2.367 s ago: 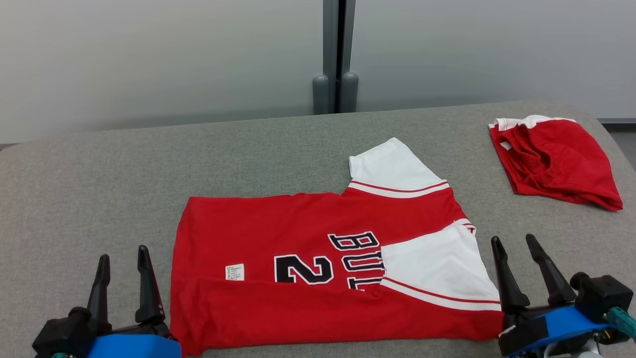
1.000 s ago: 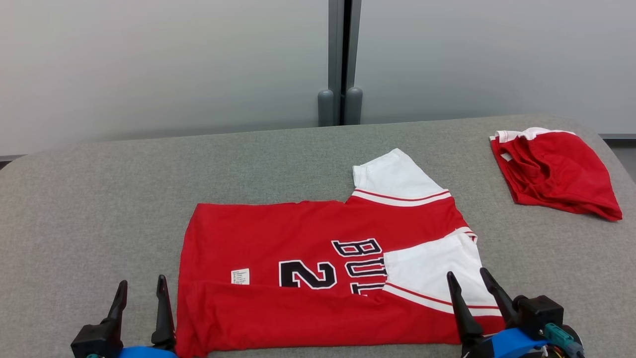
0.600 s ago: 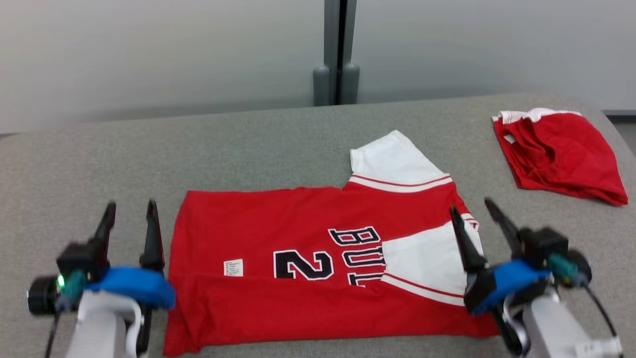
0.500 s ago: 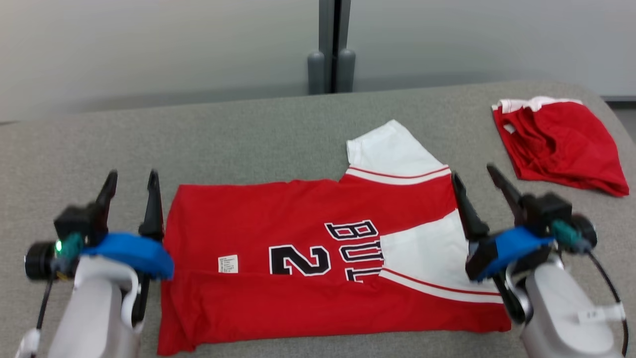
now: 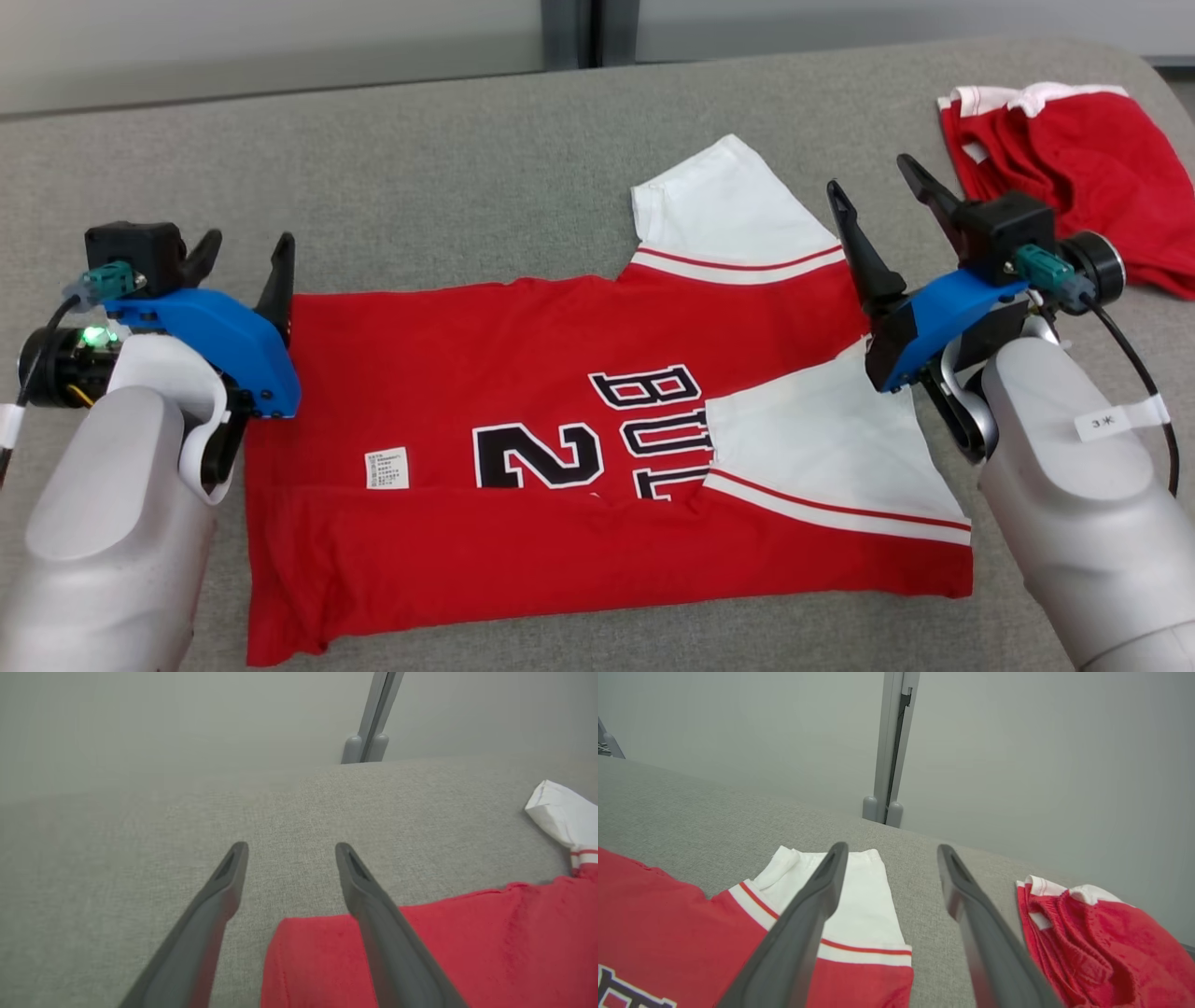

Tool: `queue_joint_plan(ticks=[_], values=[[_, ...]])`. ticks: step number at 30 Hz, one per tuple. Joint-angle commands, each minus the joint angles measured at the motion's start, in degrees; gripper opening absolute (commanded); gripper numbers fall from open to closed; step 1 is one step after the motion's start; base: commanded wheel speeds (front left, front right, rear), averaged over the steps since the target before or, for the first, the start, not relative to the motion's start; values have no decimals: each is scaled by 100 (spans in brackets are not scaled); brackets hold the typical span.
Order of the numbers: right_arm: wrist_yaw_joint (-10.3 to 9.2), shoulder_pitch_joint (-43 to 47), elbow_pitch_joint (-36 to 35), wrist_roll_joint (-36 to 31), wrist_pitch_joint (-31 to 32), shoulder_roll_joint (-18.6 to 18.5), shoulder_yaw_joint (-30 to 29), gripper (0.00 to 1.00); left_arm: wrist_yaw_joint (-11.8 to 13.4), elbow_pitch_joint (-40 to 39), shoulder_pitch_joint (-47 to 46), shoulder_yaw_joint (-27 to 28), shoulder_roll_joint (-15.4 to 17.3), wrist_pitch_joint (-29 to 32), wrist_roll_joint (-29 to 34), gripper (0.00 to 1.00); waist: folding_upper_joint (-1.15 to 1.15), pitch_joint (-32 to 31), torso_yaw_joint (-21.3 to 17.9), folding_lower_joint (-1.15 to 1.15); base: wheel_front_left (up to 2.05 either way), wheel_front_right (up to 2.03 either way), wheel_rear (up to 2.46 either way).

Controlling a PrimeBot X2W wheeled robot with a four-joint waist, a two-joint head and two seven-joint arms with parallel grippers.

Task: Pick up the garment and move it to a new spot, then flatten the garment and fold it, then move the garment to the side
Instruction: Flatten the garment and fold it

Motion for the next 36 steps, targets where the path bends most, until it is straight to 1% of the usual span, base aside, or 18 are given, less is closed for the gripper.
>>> queue_joint_plan(ticks=[1,5,7,10,13,14,19,20,21,22,23,26,27,28,32,36], values=[[1,-153,111,58,-61,-37,63,100,-7,78,-132,-101,45,50,-104,100,-1,85,10,-1,0,0,0],[1,-390,425,185,-117,-61,205,100,-7,352,-214,-345,104,217,-359,100,-1,247,1,-1,0,0,0],[1,-456,558,238,-163,-56,272,100,-8,508,-243,-436,84,294,-487,100,-1,291,1,-1,0,0,0],[1,-525,706,309,-201,-69,344,100,-8,665,-321,-602,142,241,-496,100,-1,323,10,-1,0,0,0],[1,-576,819,377,-223,-92,403,100,-8,784,-336,-651,38,307,-749,100,-1,325,29,-1,0,0,0],[1,-576,819,377,-223,-92,403,100,-8,784,-336,-651,38,307,-749,100,-1,325,29,-1,0,0,0],[1,-685,993,487,-246,-89,507,100,-8,888,-325,-966,3,695,-1236,100,-1,333,49,-1,0,0,0],[1,-715,1008,490,-247,-96,520,100,-8,909,-349,-1014,25,699,-1265,80,-1,339,55,-1,0,0,0],[1,-743,1040,505,-246,-99,532,100,-8,942,-370,-1049,43,682,-1273,24,-1,344,59,-1,0,0,0],[1,-765,1081,513,-246,-101,547,100,-8,976,-382,-1090,41,663,-1286,7,-1,346,65,-1,0,0,0],[1,-787,1129,516,-246,-107,561,100,-8,1008,-390,-1132,22,652,-1303,0,-1,347,76,-1,0,0,0],[1,-854,1198,540,-249,-141,578,100,-6,1038,-449,-1172,-4,552,-1311,0,-1,345,114,-1,0,0,0],[1,-927,1275,575,-249,-178,588,100,-7,1032,-525,-1198,-8,410,-1330,0,-1,350,165,-1,0,0,0],[1,-927,1275,575,-249,-178,588,100,-7,1032,-525,-1198,-8,410,-1330,0,-1,350,165,-1,0,0,0],[1,-1162,1448,657,-239,-302,615,100,-6,932,-612,-1311,-64,99,-1329,0,-1,395,311,-1,0,0,0],[1,-1537,1703,690,0,-401,701,100,-7,804,-616,-1394,-124,-169,-1313,0,-1,492,491,-1,0,0,0]])
